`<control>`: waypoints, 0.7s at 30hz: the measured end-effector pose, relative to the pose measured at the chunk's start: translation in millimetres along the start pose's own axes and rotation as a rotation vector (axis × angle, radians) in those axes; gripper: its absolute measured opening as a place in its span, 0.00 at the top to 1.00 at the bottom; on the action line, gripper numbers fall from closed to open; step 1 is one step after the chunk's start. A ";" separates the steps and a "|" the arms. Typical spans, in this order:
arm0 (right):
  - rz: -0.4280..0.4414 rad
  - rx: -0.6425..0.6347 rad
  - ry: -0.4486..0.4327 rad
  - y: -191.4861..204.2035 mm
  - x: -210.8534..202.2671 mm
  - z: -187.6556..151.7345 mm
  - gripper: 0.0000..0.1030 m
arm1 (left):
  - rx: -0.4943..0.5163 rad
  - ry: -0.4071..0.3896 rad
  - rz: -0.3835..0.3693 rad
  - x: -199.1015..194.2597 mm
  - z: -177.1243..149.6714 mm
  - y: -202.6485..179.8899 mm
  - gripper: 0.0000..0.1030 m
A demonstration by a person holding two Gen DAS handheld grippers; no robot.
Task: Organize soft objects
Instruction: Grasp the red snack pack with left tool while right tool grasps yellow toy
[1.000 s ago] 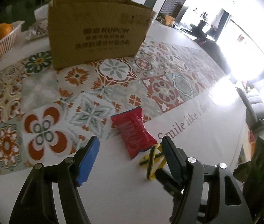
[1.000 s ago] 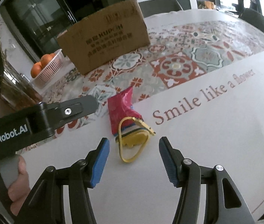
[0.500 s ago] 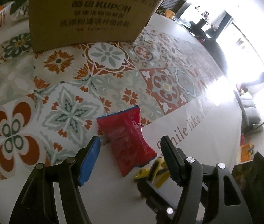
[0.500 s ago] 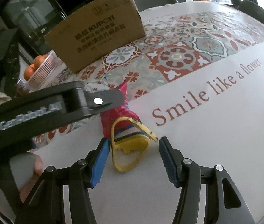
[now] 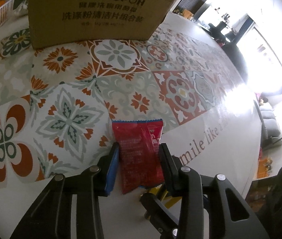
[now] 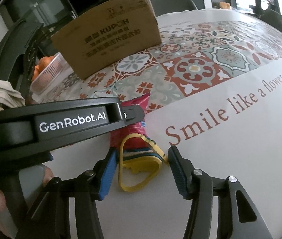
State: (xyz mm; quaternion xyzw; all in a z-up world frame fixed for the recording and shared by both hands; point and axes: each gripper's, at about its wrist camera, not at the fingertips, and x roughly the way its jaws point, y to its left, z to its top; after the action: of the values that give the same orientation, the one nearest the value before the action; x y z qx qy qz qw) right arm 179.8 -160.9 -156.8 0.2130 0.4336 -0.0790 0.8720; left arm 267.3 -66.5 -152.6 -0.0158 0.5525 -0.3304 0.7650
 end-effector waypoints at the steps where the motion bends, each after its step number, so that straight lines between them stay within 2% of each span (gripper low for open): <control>1: 0.005 -0.005 0.002 0.2 0.3 0.1 0.50 | 0.005 -0.006 0.008 -0.9 -0.3 -0.1 0.63; 6: 0.015 -0.029 0.005 0.7 -0.3 -0.3 0.51 | 0.008 -0.055 0.029 -15.1 -0.4 1.2 0.63; 14: 0.005 -0.045 0.002 1.3 -2.7 0.0 0.53 | 0.022 -0.150 0.130 -45.9 -5.7 4.4 0.63; 21: 0.009 -0.074 -0.003 2.5 -5.1 -2.3 0.54 | 0.017 -0.180 0.193 -62.1 -18.4 10.4 0.63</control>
State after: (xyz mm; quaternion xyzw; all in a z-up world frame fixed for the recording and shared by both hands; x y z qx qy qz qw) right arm 175.8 -157.9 -153.3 0.1824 0.4342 -0.0595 0.8801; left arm 246.0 -19.7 -111.9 0.0147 0.4777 -0.2572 0.8399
